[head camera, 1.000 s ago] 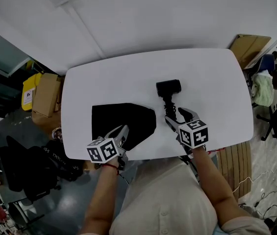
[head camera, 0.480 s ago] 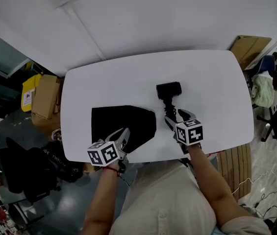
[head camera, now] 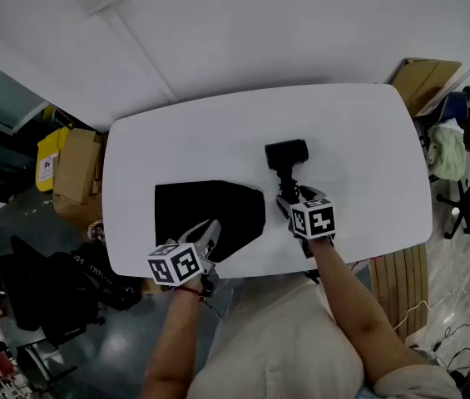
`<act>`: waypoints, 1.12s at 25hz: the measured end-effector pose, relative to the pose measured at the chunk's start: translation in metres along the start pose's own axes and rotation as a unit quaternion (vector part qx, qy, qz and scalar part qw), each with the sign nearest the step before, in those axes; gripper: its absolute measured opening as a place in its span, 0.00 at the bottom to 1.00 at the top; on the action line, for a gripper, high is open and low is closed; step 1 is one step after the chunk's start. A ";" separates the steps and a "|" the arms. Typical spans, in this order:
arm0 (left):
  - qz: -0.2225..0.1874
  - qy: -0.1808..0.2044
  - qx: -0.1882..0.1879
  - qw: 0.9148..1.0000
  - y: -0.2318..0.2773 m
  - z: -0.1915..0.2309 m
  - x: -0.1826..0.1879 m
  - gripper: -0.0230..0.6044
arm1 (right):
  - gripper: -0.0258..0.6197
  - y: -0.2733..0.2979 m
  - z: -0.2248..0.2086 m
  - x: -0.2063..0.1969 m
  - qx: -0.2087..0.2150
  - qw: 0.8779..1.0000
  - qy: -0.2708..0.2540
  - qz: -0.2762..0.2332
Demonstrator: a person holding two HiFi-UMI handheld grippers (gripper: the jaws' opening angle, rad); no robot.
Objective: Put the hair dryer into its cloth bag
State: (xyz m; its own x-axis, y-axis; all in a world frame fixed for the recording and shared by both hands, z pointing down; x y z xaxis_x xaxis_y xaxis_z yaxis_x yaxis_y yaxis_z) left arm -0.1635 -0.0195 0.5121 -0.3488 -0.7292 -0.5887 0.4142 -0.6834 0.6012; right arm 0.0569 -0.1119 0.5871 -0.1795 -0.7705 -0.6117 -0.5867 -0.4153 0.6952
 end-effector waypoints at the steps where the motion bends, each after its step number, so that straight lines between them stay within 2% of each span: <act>1: 0.001 0.000 0.000 1.000 0.000 0.000 0.000 0.09 | 0.48 0.002 -0.001 0.000 -0.002 1.000 0.001 0.003; 13: 0.004 -0.005 -0.001 1.000 0.004 0.002 0.001 0.09 | 0.48 0.023 -0.004 -0.005 -0.023 0.999 -0.001 0.039; 20: 0.006 -0.004 -0.002 1.000 0.004 0.004 0.001 0.09 | 0.48 0.032 -0.003 -0.007 -0.032 0.999 -0.001 0.043; 28: 0.007 -0.004 -0.005 1.000 0.005 0.004 0.001 0.09 | 0.46 0.034 -0.006 -0.008 -0.061 0.997 -0.016 0.051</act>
State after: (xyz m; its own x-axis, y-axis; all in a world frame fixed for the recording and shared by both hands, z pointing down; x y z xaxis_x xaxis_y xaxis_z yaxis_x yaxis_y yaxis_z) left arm -0.1653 -0.0240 0.5168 -0.3487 -0.7396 -0.5757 0.4278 -0.6722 0.6043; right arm 0.0427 -0.1231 0.6177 -0.2599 -0.7961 -0.5466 -0.4644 -0.3933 0.7936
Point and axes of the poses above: the fingertips, and each gripper's own axes: y forward along the fingers, z to its left, x out of its top, the point moved 4 cm from there along -y, backward along the fingers, and after that the axes turned 6 degrees about x, right-handed, at the moved point
